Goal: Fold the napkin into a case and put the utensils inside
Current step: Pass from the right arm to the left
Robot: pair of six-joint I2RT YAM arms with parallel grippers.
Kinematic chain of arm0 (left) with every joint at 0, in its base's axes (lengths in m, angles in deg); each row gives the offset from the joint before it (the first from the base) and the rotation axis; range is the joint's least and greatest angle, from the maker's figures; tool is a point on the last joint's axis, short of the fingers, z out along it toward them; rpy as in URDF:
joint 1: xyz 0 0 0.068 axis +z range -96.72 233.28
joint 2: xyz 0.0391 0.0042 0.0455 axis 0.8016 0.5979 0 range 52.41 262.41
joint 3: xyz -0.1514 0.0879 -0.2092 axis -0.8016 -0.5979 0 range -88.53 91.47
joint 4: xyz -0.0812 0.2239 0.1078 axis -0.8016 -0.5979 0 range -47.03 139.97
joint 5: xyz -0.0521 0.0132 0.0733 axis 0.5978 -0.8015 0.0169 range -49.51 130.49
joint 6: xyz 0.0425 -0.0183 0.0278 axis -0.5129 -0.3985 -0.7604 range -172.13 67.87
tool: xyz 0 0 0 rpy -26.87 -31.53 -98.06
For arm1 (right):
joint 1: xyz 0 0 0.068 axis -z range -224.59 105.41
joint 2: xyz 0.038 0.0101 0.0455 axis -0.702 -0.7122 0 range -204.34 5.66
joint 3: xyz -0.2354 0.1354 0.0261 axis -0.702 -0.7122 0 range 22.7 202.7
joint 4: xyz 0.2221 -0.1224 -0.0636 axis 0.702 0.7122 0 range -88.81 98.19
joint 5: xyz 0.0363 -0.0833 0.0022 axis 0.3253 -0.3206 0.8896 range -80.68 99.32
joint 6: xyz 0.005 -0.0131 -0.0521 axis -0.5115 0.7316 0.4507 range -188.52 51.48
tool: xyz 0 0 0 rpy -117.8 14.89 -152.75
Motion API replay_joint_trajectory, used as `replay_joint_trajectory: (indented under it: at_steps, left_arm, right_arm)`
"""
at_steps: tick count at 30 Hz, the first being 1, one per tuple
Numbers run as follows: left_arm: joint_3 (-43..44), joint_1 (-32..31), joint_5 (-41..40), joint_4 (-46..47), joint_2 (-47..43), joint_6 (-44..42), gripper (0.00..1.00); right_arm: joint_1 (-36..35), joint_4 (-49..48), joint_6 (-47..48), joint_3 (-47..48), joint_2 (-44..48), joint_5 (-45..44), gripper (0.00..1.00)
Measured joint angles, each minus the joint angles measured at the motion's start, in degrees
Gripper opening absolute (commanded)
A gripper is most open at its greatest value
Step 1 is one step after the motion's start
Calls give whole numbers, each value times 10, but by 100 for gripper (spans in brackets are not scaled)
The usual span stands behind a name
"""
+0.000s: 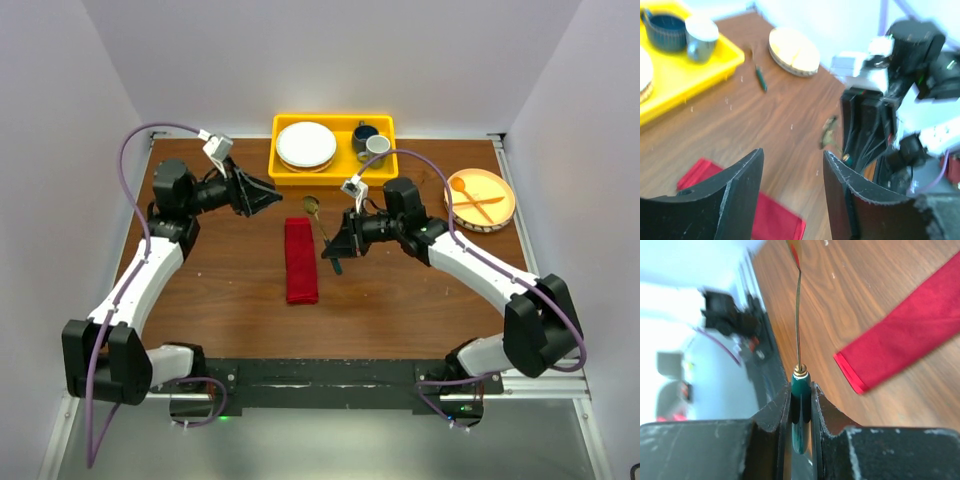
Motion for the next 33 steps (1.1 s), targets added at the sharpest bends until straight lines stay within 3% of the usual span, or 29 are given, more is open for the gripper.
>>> replay_joint_trajectory:
  at_steps: [6,11,25,33]
  left_arm:
    - [-28,-31,-47,107,-10,59,55]
    - [-28,-62,-66,130,-8,59,54]
    - [-12,-89,-94,133,28,42,29]
    - [0,-96,-94,113,30,12,23]
  right_arm:
    - [0,-132,-156,-23,0,-2,0]
    - [-1,-182,-211,-26,0,-2,0]
    - [-24,-211,-240,-28,0,0,0]
    - [-27,-203,-237,-28,0,-9,0]
